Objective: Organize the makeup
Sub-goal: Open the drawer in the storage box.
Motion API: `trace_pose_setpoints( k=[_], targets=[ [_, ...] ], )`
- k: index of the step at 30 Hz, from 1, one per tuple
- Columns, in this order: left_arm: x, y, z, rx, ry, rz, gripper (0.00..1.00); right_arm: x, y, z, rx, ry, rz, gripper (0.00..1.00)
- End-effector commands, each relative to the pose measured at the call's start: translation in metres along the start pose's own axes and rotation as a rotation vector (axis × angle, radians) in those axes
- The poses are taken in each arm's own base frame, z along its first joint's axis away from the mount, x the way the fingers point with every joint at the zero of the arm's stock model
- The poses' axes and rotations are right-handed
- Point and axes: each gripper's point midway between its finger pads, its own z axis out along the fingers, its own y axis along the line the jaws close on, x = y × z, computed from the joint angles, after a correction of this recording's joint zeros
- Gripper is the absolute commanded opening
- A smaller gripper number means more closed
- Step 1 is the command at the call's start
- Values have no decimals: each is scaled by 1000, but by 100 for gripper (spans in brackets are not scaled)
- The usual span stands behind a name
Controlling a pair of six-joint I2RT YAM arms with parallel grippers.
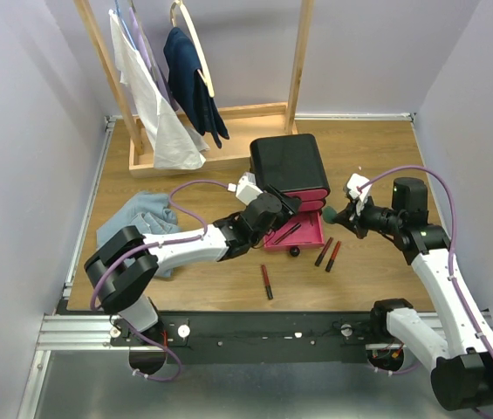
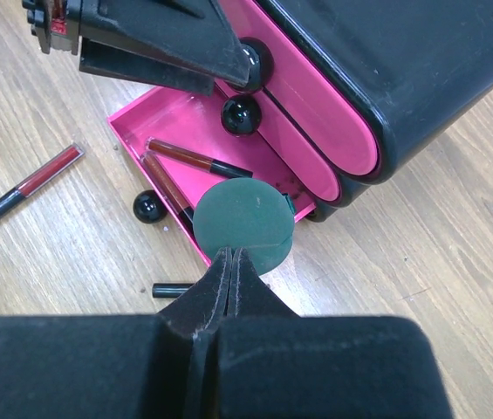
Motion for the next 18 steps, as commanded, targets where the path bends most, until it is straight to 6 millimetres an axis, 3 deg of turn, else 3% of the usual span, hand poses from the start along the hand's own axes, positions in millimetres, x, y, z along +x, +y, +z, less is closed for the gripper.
trace_pose_setpoints(
  k=[1,5,10,18],
  targets=[
    [-19,13,14,-61,-87,0,60,-5,1,0,-9,-31,7,1],
    [-22,6,21,-46,-93,-5,57,-5,0,-1,-5,-30,5,1],
    [-19,4,23,-37,-78,-6,39,-4,1,-2,-5,-29,9,1],
    [6,9,-1,7,67,-14,25,-3,-1,-1,-2,-28,6,1]
  ],
)
